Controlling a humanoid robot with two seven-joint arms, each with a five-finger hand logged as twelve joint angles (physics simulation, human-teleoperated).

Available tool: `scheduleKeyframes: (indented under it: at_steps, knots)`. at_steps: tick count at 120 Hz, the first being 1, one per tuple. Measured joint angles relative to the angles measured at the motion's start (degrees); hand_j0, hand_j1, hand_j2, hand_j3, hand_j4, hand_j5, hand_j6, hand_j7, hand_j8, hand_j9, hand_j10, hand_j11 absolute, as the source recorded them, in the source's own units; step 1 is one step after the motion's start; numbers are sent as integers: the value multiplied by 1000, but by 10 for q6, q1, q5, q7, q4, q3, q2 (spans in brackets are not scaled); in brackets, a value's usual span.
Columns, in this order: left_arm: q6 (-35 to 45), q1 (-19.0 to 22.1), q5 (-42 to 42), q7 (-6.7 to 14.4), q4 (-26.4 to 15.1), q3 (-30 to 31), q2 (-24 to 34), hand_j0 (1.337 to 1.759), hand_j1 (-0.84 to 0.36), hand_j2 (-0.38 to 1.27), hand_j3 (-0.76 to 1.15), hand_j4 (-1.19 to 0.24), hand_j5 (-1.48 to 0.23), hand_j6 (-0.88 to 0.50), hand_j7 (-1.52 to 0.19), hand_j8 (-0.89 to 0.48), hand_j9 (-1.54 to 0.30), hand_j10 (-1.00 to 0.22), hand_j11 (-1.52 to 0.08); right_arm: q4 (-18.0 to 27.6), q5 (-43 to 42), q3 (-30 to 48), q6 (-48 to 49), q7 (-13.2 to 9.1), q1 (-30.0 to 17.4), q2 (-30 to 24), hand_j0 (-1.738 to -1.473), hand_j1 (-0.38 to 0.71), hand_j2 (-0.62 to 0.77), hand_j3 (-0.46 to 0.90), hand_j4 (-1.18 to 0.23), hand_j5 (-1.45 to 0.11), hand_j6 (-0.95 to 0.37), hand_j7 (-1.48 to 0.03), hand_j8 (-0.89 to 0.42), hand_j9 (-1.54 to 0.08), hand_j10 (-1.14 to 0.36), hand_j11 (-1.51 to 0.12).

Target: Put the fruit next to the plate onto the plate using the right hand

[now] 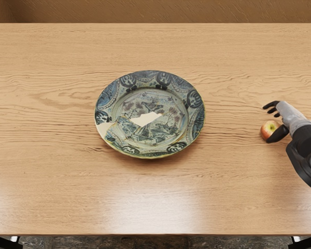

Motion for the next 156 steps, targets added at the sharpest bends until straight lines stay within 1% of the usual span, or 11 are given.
scheduleKeyframes:
  at_steps: [19, 51, 79, 81, 83, 102, 111, 123, 132, 140, 156]
  knots:
    - [0, 0, 0, 0, 0, 0, 0, 1658, 341, 2, 0, -7, -9, -7, -9, -7, -9, -7, -9, -10, -1, 0, 0, 0, -5, 1, -1657, 90, -87, 0, -372, -495, -379, -487, -373, -495, -372, -495]
    - [0, 0, 0, 0, 0, 0, 0, 1658, 341, 2, 0, -7, -9, -7, -9, -7, -9, -7, -9, -13, 0, 3, 0, 0, -9, 1, -1658, 178, -76, 0, -452, -583, -437, -583, -413, -587, -450, -587]
    - [0, 0, 0, 0, 0, 0, 0, 1658, 341, 2, 0, -7, -9, -7, -9, -7, -9, -7, -9, -13, 0, 5, -1, 0, -14, 0, -1653, 216, -28, -3, -550, -654, -384, -681, -367, -667, -544, -667]
    - [0, 0, 0, 0, 0, 0, 0, 1658, 341, 2, 0, -7, -9, -7, -9, -7, -9, -7, -9, -13, 1, 5, 0, 0, -15, 0, -1652, 222, -30, 0, -557, -671, -347, -694, -354, -685, -550, -686]
    - [0, 0, 0, 0, 0, 0, 0, 1658, 341, 2, 0, -7, -9, -7, -9, -7, -9, -7, -9, -13, 0, 5, 0, 0, -15, 0, -1652, 223, -20, 1, -563, -690, -322, -707, -343, -705, -556, -705]
    - [0, 0, 0, 0, 0, 0, 0, 1658, 341, 2, 0, -7, -9, -7, -9, -7, -9, -7, -9, -12, 4, 7, 0, 0, -16, 0, -1651, 262, 109, -1, -625, -809, -314, -820, -326, -831, -575, -835]
    - [0, 0, 0, 0, 0, 0, 0, 1658, 341, 2, 0, -7, -9, -7, -9, -7, -9, -7, -9, -12, 5, 9, 0, 0, -16, 0, -1650, 259, 202, -1, -675, -855, -353, -872, -344, -881, -606, -885]
    - [0, 0, 0, 0, 0, 0, 0, 1658, 341, 2, 0, -7, -9, -7, -9, -7, -9, -7, -9, -12, 5, 10, -1, 0, -16, 0, -1649, 225, 277, -1, -757, -932, -416, -960, -392, -964, -659, -968]
    - [0, 0, 0, 0, 0, 0, 0, 1658, 341, 2, 0, -7, -9, -7, -9, -7, -9, -7, -9, -12, 5, 11, -1, 0, -16, 0, -1649, 211, 383, -1, -821, -971, -479, -1010, -431, -1008, -724, -1016]
    - [0, 0, 0, 0, 0, 0, 0, 1658, 341, 2, 0, -7, -9, -7, -9, -7, -9, -7, -9, -12, 6, 11, 0, 0, -16, 0, -1649, 220, 405, 0, -806, -1006, -466, -1043, -414, -1048, -718, -1060]
    - [0, 0, 0, 0, 0, 0, 0, 1658, 341, 2, 0, -7, -9, -7, -9, -7, -9, -7, -9, -11, 6, 11, 1, 0, -16, 0, -1647, 225, 395, -1, -776, -1055, -437, -1087, -382, -1100, -691, -1120]
